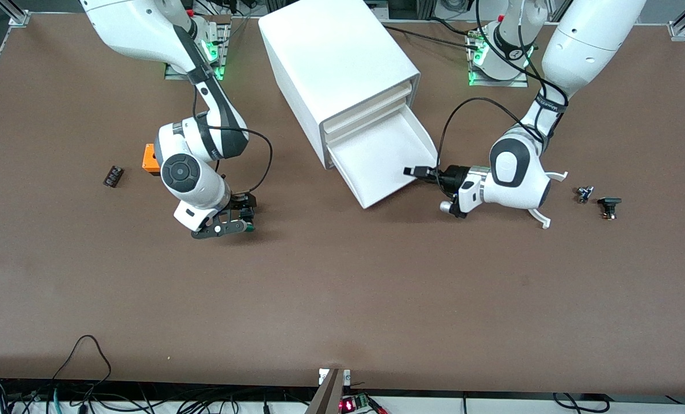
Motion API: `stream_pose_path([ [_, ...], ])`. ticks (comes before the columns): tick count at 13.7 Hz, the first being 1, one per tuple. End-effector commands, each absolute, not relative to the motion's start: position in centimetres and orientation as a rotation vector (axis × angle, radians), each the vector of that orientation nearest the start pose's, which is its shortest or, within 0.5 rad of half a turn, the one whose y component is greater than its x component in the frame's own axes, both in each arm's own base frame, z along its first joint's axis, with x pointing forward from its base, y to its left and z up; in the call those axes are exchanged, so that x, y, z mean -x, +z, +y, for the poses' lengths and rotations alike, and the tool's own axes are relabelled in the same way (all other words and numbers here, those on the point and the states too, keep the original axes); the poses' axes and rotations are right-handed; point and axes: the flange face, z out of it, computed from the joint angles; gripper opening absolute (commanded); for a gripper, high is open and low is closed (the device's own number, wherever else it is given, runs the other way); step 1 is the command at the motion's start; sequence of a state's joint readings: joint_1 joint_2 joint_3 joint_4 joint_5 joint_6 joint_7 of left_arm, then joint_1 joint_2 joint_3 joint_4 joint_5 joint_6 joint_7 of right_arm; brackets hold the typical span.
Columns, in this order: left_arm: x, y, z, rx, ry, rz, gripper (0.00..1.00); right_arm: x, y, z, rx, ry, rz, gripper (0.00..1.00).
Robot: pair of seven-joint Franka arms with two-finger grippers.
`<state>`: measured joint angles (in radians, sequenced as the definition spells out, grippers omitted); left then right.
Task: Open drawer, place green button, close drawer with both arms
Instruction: 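Lift the green button with the right gripper while the left gripper returns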
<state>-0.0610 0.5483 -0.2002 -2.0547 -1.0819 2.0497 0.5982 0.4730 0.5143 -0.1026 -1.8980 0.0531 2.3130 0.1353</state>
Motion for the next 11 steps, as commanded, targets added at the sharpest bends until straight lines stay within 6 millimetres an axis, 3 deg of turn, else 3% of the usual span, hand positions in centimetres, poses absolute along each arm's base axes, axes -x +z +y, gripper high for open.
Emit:
stream_pose_path([
  [1, -53.4, 19.2, -18.4, -2.174, -0.334, -0.013, 1.0, -56.4, 20.6, 23.7, 3.141, 0.136, -0.394, 1.0],
  [3, -54.3, 21.7, -16.9, -2.231, -0.282, -0.085, 1.0, -56.1, 19.8, 24.4, 3.134, 0.124, -0.405, 1.0],
  [4, -55.3, 23.9, -15.3, -2.271, -0.214, -0.106, 1.0, -56.1, 19.5, 24.6, 3.132, 0.122, -0.405, 1.0],
  [6, -57.8, 29.7, -9.0, -2.337, 0.016, -0.032, 1.0, -56.1, 18.4, 24.8, 3.135, 0.119, -0.397, 1.0],
  [7, -58.2, 30.5, -7.1, -2.338, 0.062, 0.008, 1.0, -56.2, 18.0, 24.7, 3.135, 0.107, -0.392, 1.0],
  [8, -58.7, 31.2, -6.2, -2.347, 0.122, 0.045, 1.0, -56.2, 17.6, 24.8, 3.134, 0.1, -0.385, 1.0],
  [11, -58.7, 37.3, -4.8, -2.435, 0.259, -0.067, 1.0, -56.2, 17.4, 24.8, 3.144, 0.1, -0.245, 0.98],
])
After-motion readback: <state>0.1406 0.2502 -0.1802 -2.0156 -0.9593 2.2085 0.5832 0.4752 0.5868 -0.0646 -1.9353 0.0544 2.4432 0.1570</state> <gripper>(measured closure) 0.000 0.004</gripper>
